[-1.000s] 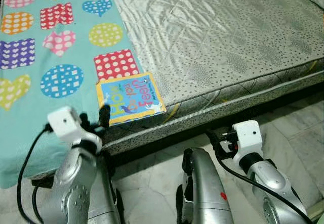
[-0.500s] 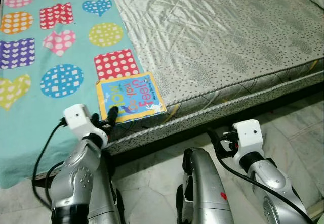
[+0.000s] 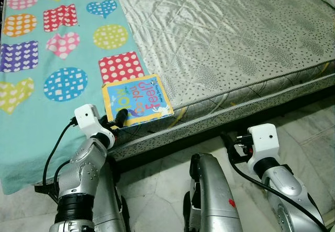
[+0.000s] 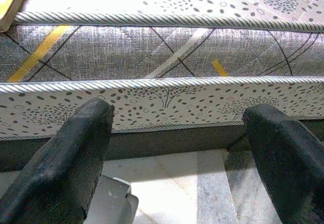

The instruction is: Clean up the room

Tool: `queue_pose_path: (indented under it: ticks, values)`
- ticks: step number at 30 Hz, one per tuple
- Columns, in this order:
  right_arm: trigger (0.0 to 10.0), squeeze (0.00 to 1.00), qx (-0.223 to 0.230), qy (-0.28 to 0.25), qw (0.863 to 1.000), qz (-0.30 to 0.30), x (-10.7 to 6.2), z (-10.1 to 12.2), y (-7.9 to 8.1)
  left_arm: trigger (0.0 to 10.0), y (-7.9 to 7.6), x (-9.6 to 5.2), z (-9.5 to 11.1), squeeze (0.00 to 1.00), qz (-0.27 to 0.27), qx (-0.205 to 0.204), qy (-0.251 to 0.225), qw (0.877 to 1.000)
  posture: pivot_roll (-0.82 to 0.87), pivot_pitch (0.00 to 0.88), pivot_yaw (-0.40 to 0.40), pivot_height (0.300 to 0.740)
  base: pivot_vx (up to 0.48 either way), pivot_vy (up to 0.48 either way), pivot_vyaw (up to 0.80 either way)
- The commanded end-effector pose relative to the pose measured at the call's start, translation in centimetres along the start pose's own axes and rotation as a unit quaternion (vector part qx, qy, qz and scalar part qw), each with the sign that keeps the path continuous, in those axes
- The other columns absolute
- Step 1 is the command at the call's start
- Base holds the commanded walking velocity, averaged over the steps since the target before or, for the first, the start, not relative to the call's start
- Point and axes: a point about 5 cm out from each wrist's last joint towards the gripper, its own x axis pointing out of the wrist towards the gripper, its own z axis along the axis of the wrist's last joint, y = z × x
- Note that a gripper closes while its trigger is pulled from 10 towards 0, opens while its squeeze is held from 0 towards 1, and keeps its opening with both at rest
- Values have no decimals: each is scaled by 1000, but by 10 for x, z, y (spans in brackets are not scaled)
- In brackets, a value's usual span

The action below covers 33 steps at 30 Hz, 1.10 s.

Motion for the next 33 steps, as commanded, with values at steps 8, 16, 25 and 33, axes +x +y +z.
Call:
queue_pose_path:
  ticks: [8, 16, 25, 33]
  values:
    - [10000, 0, -9, -3, 1000, -18, -1, 2, -8, 10000, -4, -3, -49, 0, -68, -128, 109, 983, -150, 252, -36, 498, 0, 0, 0]
    - [10000, 0, -12, -6, 1000, -28, -1, 3, -11, 8157, -27, 6, -45, 0, -146, -144, 128, 970, -159, 245, -32, 498, 0, 0, 0]
    - [10000, 0, -14, -10, 999, -35, 0, 5, -13, 0, -26, 6, -44, 0, -156, -165, 118, 967, -162, 240, -30, 498, 0, 0, 0]
    - [10000, 0, -15, -12, 999, -37, 1, 5, -14, 0, -25, 8, -39, 0, -162, -173, 100, 966, -160, 234, -30, 498, 0, 0, 0]
